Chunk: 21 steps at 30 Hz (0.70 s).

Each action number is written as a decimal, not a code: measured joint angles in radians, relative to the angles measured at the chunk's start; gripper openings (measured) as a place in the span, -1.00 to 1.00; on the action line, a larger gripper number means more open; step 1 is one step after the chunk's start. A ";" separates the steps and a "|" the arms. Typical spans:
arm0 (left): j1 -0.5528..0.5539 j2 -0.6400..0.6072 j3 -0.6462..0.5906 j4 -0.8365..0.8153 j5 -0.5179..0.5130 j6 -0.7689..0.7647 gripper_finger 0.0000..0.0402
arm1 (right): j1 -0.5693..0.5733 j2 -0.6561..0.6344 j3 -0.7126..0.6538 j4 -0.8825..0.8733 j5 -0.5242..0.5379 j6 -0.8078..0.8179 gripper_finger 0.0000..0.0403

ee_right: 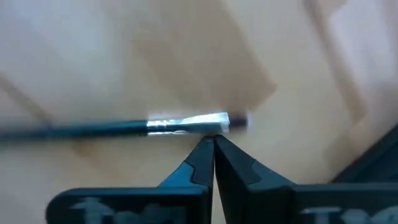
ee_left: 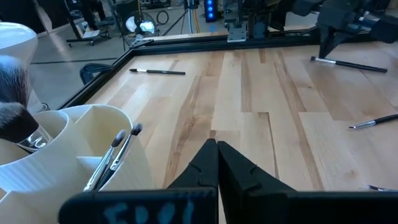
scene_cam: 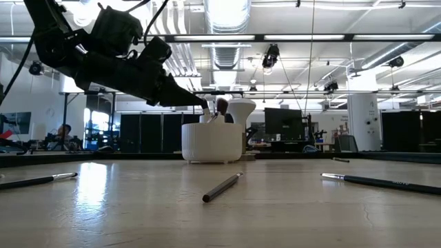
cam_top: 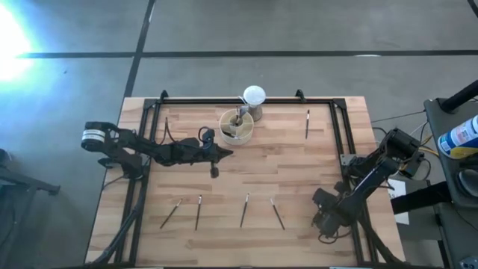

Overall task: Put items in baskets/containers
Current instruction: Put the black blush brush into the white organizer

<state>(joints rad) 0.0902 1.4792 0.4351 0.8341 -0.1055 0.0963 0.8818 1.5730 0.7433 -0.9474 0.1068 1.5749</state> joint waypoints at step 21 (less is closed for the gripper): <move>0.000 0.000 0.000 0.000 0.000 0.000 -1.00 | -0.020 0.000 0.037 0.011 0.181 0.050 -0.70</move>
<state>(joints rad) 0.0902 1.4792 0.4351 0.8341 -0.1055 0.0967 0.8622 1.5726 0.7800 -0.9363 0.2874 1.6247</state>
